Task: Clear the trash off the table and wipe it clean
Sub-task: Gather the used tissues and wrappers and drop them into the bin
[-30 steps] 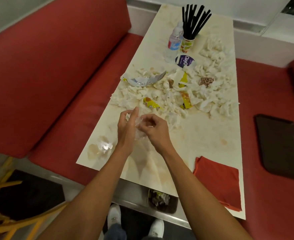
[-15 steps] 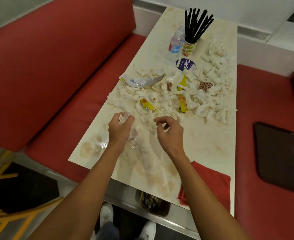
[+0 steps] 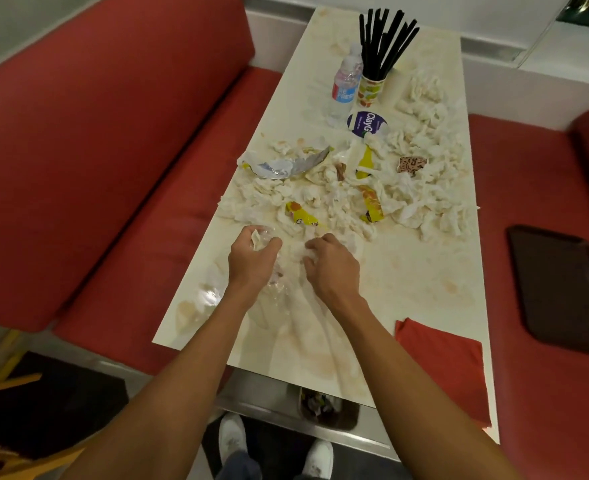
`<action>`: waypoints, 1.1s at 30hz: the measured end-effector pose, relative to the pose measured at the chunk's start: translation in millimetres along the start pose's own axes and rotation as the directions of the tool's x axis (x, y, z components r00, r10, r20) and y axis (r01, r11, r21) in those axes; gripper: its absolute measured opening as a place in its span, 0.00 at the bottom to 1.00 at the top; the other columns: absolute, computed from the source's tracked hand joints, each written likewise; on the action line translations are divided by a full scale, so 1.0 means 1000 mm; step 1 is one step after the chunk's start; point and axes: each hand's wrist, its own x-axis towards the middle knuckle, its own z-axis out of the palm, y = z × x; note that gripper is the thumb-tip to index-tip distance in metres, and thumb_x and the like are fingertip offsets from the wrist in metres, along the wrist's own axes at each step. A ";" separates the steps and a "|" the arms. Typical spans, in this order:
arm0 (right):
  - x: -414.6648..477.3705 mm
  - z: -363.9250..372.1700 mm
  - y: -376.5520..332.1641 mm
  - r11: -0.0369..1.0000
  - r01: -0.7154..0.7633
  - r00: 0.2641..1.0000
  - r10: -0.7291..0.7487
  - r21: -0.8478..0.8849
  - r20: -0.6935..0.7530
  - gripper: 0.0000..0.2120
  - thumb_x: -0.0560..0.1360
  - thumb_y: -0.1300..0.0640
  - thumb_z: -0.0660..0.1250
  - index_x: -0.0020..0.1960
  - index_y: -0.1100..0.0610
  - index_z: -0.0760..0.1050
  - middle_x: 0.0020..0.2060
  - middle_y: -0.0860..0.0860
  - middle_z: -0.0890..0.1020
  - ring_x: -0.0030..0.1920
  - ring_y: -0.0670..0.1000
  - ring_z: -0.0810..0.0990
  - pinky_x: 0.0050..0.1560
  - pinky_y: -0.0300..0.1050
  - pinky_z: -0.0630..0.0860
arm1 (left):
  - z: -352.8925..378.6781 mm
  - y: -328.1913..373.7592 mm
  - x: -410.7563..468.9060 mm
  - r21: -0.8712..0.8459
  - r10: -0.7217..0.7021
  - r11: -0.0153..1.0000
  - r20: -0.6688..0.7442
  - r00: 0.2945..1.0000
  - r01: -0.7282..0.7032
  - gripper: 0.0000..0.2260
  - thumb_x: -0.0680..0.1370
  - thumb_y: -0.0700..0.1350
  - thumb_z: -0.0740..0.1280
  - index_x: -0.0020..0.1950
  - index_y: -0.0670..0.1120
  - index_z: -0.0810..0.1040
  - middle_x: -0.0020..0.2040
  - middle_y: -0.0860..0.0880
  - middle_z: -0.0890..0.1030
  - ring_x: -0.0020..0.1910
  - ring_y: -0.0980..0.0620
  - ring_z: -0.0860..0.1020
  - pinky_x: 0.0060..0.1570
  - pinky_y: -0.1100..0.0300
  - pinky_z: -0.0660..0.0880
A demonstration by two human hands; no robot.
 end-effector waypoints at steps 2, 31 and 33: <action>-0.003 0.001 -0.001 0.994 -0.043 0.997 0.049 0.097 -0.061 0.09 0.78 0.57 0.69 0.56 0.52 0.84 0.51 0.46 0.82 0.51 0.53 0.82 0.43 0.47 0.77 | -0.004 -0.002 0.004 0.015 0.001 1.000 0.031 1.000 -0.001 0.08 0.76 0.44 0.71 0.54 0.49 0.80 0.47 0.48 0.82 0.33 0.64 0.77 0.30 0.72 0.72; -0.057 -0.021 -0.059 0.717 -0.156 0.985 0.164 0.680 0.054 0.19 0.82 0.64 0.63 0.65 0.49 0.83 0.56 0.43 0.85 0.57 0.38 0.80 0.59 0.33 0.74 | -0.026 0.001 -0.004 -0.307 -0.252 0.869 0.402 0.880 0.389 0.26 0.72 0.57 0.80 0.65 0.48 0.78 0.54 0.46 0.87 0.51 0.44 0.87 0.46 0.48 0.82; -0.061 -0.021 -0.058 0.663 -0.188 0.982 0.151 0.724 0.117 0.24 0.78 0.69 0.59 0.65 0.49 0.82 0.59 0.46 0.85 0.61 0.41 0.81 0.64 0.40 0.75 | -0.027 -0.002 -0.004 -0.337 -0.257 0.850 0.405 0.877 0.405 0.29 0.71 0.52 0.81 0.68 0.47 0.77 0.56 0.43 0.86 0.51 0.42 0.86 0.44 0.49 0.81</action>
